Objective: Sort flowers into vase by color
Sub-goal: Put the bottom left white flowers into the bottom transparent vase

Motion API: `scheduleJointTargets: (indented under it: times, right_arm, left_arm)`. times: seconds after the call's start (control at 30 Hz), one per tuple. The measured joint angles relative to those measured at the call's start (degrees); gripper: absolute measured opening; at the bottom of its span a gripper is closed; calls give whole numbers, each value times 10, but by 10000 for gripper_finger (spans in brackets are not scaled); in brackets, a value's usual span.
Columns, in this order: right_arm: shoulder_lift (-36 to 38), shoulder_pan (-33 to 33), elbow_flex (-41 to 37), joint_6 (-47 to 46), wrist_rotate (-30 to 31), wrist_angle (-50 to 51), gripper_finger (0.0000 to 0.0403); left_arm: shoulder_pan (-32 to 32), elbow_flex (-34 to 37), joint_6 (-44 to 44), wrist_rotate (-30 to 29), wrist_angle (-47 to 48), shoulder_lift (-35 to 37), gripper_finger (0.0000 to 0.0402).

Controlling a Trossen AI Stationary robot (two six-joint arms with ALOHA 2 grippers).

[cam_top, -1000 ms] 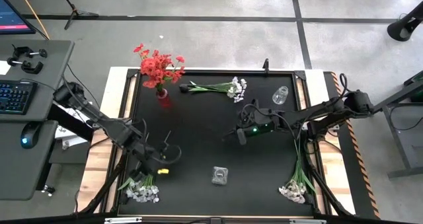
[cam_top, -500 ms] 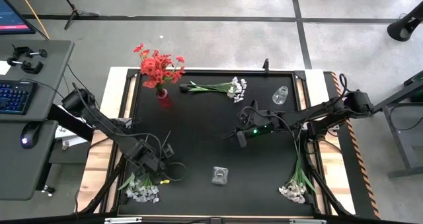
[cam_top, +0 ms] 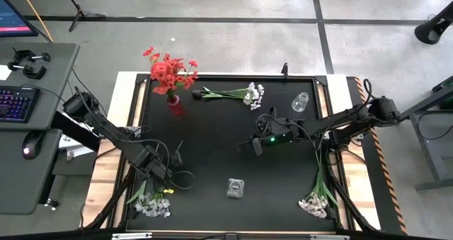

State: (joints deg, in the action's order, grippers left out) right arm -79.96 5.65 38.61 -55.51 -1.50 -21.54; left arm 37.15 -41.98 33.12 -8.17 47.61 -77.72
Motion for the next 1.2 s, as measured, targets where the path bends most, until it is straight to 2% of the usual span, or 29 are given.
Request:
scheduleJointTargets:
  times: [0.3,0.63,0.83,0.97,1.13,1.2]
  right_arm:
    - [0,0,0,-15,18,0,117]
    - [0,0,0,-15,27,0,117]
    - [0,0,0,-15,27,0,117]
    - [0,0,0,-14,27,0,117]
    - [0,0,0,-11,27,0,117]
    - [0,0,0,-11,27,0,117]
  left_arm:
    - [-16,41,37,1,-30,-2,188]
    - [-17,74,66,29,-126,-2,188]
    - [-23,87,77,45,-138,0,183]
    - [-23,93,95,64,-139,0,134]
    - [-23,89,51,68,-130,-1,17]
    - [-23,82,13,65,-128,-2,13]
